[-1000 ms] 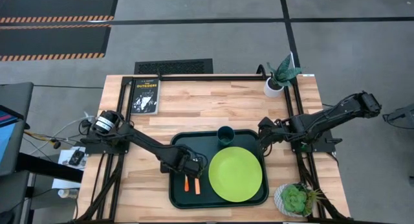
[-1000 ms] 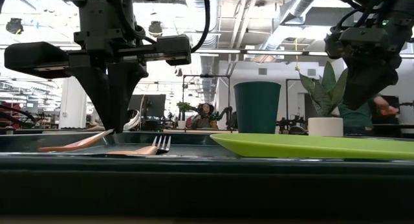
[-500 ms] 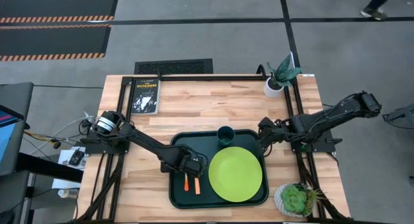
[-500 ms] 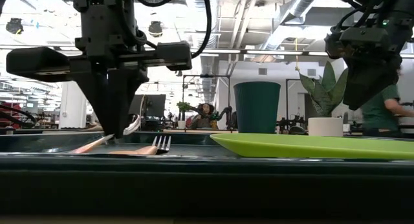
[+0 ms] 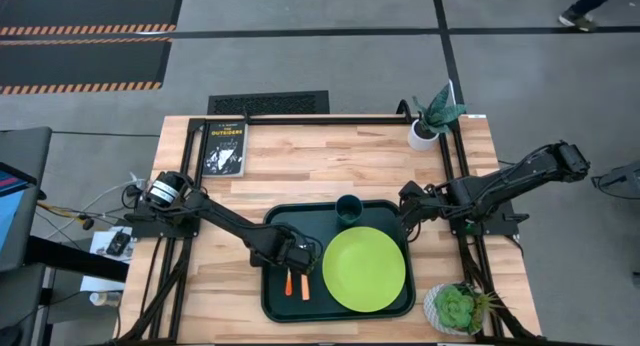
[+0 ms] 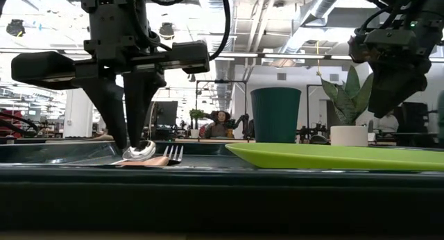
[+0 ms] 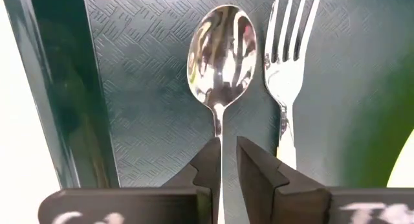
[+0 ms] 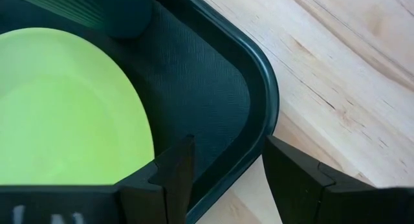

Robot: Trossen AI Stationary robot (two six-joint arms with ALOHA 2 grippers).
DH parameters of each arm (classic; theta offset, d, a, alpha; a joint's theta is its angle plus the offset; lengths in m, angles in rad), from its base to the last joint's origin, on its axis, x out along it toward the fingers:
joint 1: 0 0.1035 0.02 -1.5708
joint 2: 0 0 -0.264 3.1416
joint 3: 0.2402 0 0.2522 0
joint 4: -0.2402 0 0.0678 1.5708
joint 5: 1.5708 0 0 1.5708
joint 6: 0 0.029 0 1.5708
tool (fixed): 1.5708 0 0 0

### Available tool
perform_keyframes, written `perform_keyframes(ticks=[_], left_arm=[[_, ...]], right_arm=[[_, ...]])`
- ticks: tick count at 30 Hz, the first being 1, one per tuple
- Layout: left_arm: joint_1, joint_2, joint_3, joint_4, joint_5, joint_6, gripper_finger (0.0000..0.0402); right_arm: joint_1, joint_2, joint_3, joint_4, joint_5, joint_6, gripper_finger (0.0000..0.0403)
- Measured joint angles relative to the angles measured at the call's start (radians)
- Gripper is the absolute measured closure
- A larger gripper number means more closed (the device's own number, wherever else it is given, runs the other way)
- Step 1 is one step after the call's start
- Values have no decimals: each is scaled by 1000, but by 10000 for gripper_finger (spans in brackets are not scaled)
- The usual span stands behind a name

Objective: Pick and place plate/cup/fork/spoon on tray
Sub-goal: Return to Home Position

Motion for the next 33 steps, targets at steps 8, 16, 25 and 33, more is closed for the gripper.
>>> perform_keyframes(ticks=[8,16,25,33], left_arm=[[4,0,0,-13,-34,2,365],[7,-73,0,-12,-42,115,365],[54,-251,0,-7,-124,377,365],[131,-456,1,41,-105,670,365]], right_arm=[[0,0,0,0,0,0,198],[-6,-7,0,7,-1,-52,198],[-85,-88,94,-19,0,-323,198],[-129,-167,289,-108,2,-698,198]])
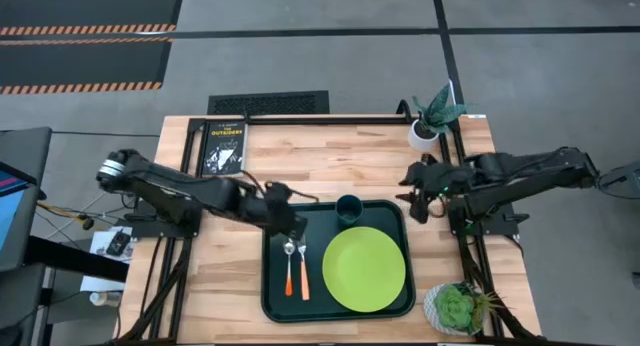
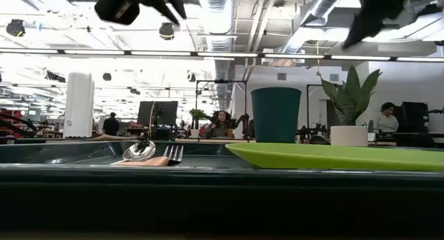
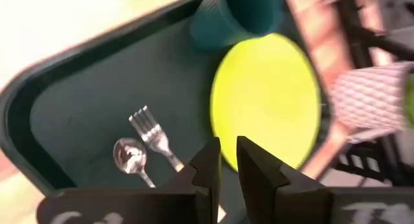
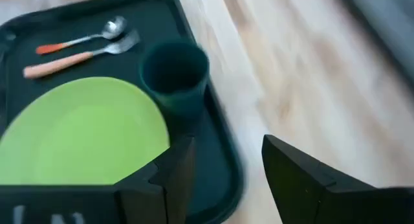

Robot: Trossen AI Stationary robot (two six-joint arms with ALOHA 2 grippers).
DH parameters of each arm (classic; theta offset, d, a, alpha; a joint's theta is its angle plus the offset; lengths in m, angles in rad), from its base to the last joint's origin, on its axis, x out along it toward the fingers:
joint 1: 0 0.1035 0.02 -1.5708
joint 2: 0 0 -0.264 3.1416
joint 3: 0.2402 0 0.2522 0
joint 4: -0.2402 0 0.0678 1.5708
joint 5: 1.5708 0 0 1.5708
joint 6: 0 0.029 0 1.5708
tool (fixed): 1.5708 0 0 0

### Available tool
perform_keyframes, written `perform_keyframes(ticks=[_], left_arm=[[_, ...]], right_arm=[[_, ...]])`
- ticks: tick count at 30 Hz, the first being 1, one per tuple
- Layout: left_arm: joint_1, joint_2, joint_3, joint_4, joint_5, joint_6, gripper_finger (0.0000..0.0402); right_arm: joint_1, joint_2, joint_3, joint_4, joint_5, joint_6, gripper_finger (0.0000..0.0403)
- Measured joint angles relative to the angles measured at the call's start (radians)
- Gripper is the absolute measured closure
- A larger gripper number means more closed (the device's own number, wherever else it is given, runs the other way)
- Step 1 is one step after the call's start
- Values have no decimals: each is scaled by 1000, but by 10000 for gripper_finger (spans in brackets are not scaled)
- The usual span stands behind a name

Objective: Pick and place plate/cup/fork/spoon on tray
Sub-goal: Return to Home Position

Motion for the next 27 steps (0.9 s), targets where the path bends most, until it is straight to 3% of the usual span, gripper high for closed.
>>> perform_keyframes(ticks=[3,9,13,15,27], left_arm=[[20,-61,0,23,1,107,365],[54,-166,0,10,24,353,365],[67,-223,0,15,-82,544,365],[84,-250,0,43,-76,656,365],[323,-405,-1,156,374,1044,365]], right_arm=[[-28,-24,66,-21,1,-171,198],[-62,-83,157,-58,0,-200,198],[-87,-145,179,-40,-8,-241,198],[-110,-192,179,-31,-23,-218,198],[-173,-588,178,127,-53,-103,198]])
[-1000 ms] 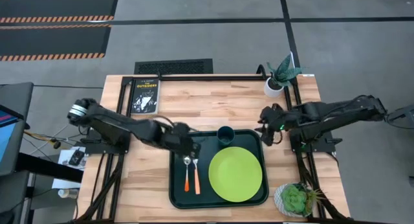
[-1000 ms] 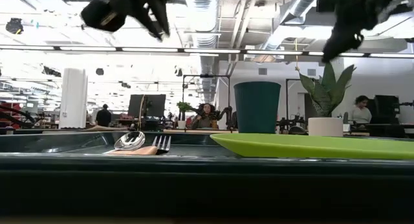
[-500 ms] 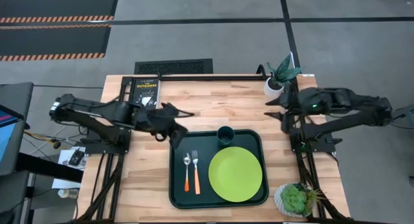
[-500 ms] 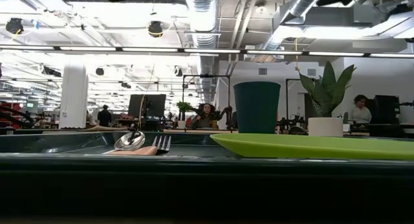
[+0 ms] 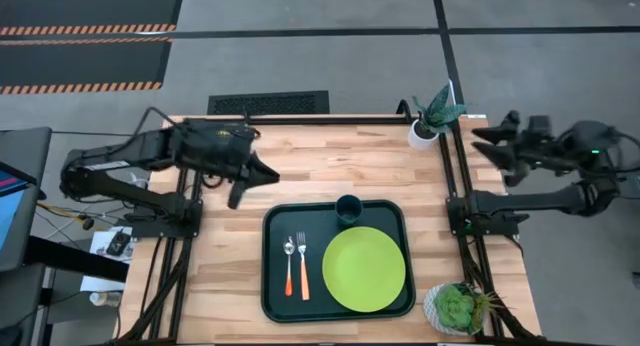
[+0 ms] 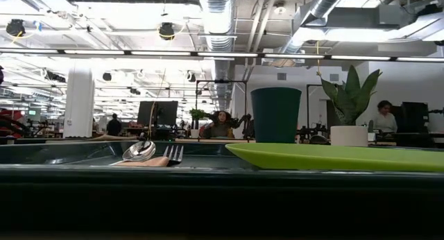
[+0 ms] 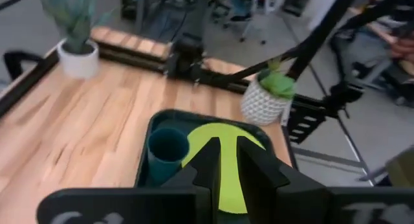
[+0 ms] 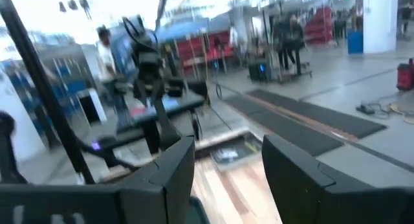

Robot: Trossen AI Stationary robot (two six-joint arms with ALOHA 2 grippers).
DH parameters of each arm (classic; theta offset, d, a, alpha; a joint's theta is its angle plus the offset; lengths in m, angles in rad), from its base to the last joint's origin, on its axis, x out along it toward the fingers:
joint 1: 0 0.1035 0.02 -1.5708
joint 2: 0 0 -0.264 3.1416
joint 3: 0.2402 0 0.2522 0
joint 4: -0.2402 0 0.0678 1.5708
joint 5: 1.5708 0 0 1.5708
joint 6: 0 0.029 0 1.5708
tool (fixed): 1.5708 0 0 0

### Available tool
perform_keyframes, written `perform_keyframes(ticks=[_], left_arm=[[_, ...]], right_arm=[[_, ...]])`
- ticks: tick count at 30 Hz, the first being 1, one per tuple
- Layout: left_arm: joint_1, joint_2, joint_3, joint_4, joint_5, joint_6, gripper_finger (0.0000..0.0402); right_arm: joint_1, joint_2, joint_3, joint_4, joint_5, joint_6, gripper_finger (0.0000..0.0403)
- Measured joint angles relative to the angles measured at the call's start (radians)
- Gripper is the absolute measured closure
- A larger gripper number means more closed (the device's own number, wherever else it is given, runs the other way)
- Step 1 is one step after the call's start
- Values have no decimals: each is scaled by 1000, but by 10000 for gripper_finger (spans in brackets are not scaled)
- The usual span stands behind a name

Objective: Pick and place plate/cup/fork/spoon on tray
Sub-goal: Return to Home Position

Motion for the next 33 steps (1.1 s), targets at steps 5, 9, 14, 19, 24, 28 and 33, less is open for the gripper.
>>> perform_keyframes(ticks=[5,9,14,19,24,28,33], left_arm=[[77,-83,-51,66,117,59,365],[122,-202,-220,197,188,19,365],[152,-374,-491,392,190,-101,365],[158,-533,-745,624,191,-219,365],[158,-672,-967,784,189,-324,365],[158,-760,-1105,871,187,-404,365],[158,-853,-1222,929,187,-465,365]], right_arm=[[1,-94,-58,9,2,41,198],[1,-190,-181,58,29,85,198],[1,-288,-366,214,39,92,198],[9,-264,-439,273,26,124,198],[11,-280,-528,305,-6,151,198],[11,-287,-613,312,-50,149,198],[11,-287,-757,425,-161,102,198]])
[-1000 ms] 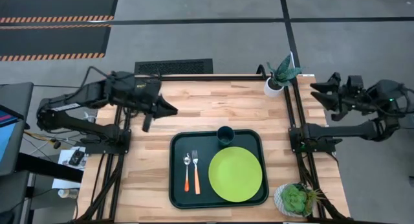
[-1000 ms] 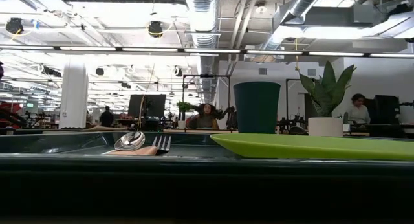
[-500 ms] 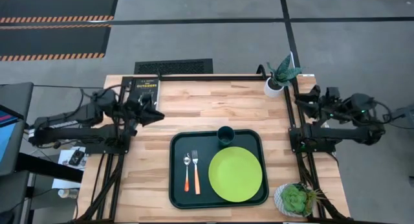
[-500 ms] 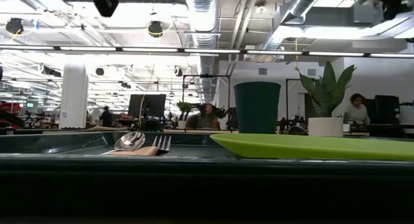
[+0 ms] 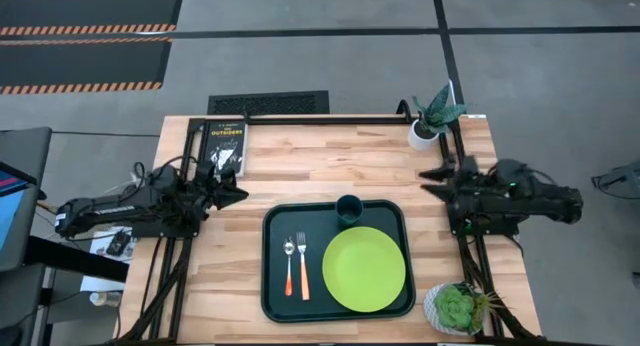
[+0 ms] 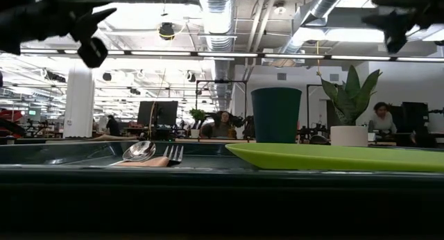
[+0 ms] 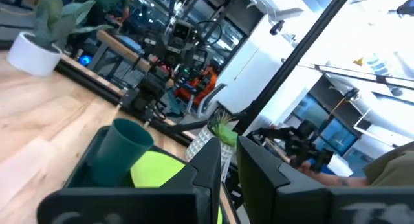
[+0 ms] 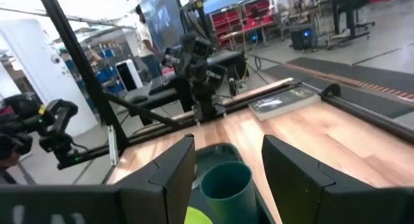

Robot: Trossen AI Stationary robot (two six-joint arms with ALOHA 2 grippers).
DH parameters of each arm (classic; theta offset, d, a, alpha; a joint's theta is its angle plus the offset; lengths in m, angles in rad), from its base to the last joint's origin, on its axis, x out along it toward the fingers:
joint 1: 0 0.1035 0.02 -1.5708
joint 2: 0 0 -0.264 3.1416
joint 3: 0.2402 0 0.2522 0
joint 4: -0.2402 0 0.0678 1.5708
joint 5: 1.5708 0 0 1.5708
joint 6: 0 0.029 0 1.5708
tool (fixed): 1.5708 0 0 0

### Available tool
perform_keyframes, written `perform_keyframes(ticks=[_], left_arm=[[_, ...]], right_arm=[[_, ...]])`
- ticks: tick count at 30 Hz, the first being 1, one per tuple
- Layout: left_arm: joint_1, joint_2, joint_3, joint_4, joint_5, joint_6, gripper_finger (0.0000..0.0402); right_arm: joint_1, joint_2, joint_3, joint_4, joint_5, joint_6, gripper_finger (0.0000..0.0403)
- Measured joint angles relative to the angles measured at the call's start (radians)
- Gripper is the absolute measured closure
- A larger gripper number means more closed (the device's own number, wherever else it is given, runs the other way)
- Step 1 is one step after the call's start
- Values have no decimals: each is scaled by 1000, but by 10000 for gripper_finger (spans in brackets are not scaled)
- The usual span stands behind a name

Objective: Pick and place plate/cup/fork/spoon on tray
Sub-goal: Return to Home Position

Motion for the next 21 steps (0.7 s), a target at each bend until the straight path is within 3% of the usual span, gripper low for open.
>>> perform_keyframes(ticks=[7,13,21], left_arm=[[0,-97,-71,-14,-1,-30,365],[0,-122,-71,-55,-4,34,365],[0,-121,-72,-120,-12,133,365]], right_arm=[[11,0,-196,225,-9,1,198],[19,0,-315,354,-5,58,198],[20,8,-327,345,2,32,198]])
